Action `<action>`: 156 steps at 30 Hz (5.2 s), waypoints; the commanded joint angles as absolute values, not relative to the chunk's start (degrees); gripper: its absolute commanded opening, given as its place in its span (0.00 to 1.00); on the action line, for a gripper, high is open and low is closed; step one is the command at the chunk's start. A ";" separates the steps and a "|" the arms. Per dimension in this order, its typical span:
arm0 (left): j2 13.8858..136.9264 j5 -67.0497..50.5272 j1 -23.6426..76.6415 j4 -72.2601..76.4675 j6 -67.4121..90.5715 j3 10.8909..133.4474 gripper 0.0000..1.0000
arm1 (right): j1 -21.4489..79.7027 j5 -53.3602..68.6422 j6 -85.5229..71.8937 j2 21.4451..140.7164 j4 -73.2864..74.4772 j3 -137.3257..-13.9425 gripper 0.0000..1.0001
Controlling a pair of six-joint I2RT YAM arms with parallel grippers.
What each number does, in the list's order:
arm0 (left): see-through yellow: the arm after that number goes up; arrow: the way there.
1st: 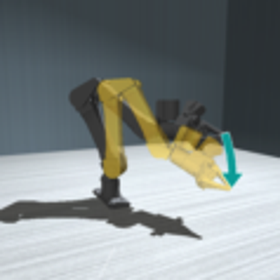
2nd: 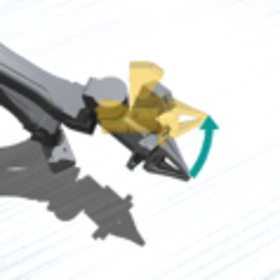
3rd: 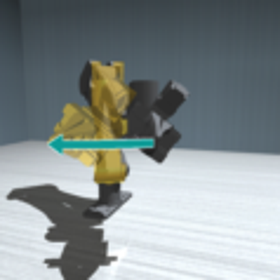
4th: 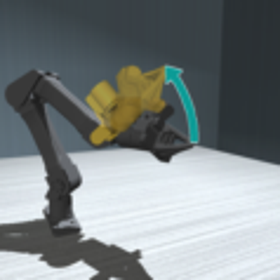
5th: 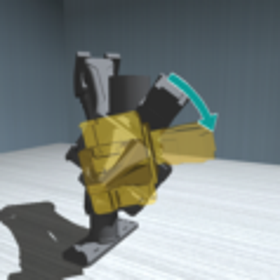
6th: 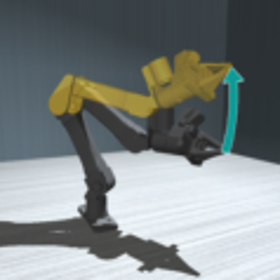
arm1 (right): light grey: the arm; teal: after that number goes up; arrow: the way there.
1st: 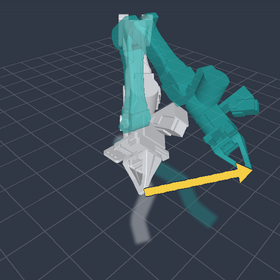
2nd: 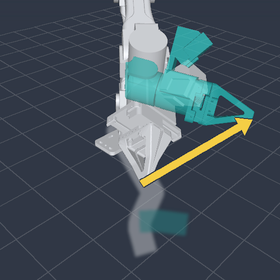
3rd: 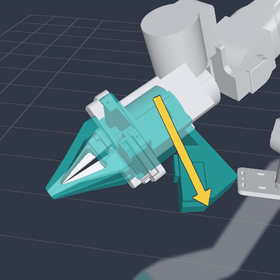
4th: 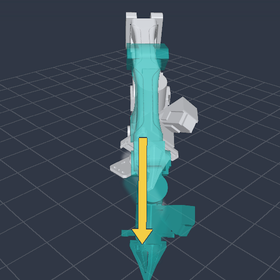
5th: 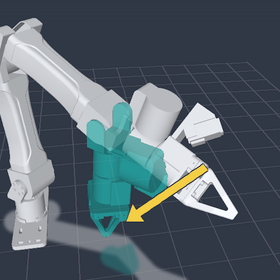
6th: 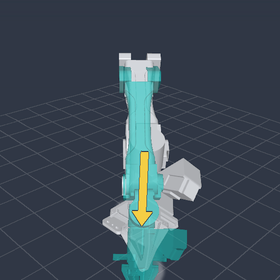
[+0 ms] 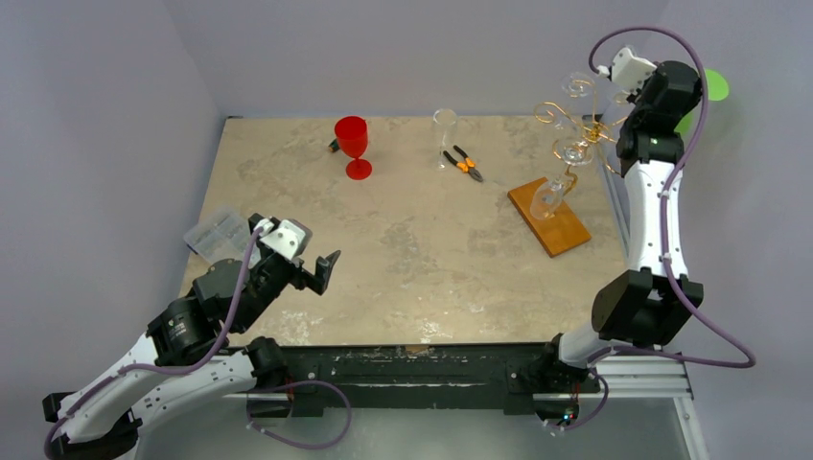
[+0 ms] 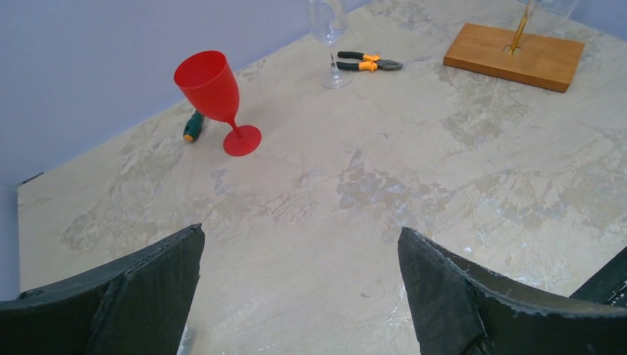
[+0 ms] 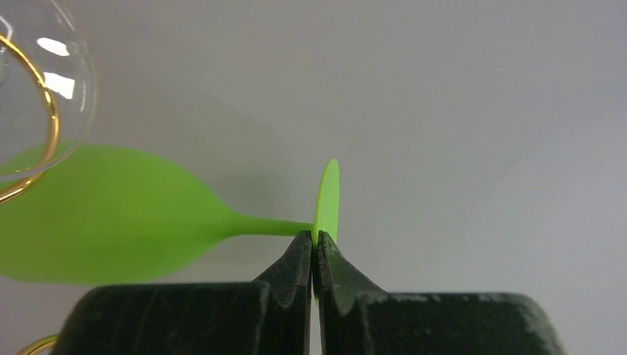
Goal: Place the wine glass upside down on the wine glass rack
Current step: Turn the wine glass upside down at the wine rack.
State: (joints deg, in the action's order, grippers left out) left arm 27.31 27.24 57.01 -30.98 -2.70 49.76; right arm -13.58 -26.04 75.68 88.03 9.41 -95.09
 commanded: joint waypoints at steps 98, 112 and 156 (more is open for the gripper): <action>26.55 25.49 55.55 -28.92 -3.87 49.25 1.00 | -10.74 -4.40 78.06 66.46 16.63 -77.12 0.00; 26.10 25.22 55.51 -28.83 -3.87 49.18 1.00 | -11.39 -5.95 77.69 65.59 19.47 -78.98 0.00; 26.36 25.41 55.46 -28.48 -3.96 48.81 1.00 | -18.06 1.64 75.35 71.94 20.54 -83.85 0.00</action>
State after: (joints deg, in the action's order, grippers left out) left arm 26.33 25.74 55.88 -30.94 -2.72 48.95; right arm -17.74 -0.43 76.07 72.49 23.35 -81.23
